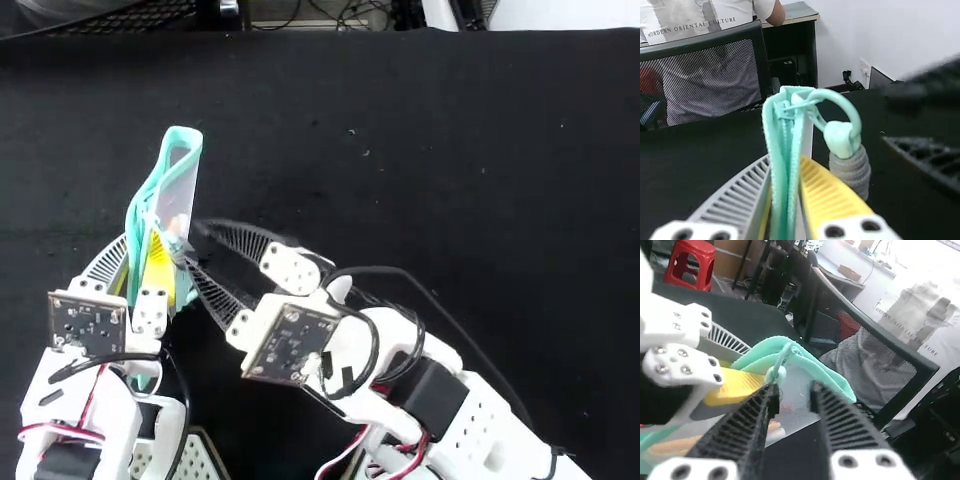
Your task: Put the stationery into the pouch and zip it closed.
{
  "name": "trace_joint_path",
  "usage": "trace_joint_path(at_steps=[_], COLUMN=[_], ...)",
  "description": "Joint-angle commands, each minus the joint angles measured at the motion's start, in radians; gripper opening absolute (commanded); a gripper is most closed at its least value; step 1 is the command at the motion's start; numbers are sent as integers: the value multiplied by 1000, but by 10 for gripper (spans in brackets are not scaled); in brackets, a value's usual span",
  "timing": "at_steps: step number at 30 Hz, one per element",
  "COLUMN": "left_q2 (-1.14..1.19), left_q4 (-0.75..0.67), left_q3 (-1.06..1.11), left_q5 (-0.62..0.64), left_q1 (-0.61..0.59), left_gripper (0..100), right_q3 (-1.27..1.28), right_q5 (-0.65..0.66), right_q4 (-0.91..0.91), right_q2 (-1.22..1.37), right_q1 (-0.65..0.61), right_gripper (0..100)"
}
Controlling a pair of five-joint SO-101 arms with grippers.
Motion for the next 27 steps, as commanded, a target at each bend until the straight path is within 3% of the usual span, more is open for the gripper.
trace_joint_path(at_steps=[1,12,27], left_q2=[-5,-5,-5], left_q4=[17,21,29], left_q3=[-8,-7,-8], left_q5=[-6,-6,-6], left_q1=[10,10,10], left_gripper=[30,30,30], right_q3=[-62,-203,-222], right_q5=[-58,-64,-64], right_q4=[-23,-23,-15], right_q2=[1,220,228], right_q1=[-8,-71,-86], right_gripper=[155,138,135])
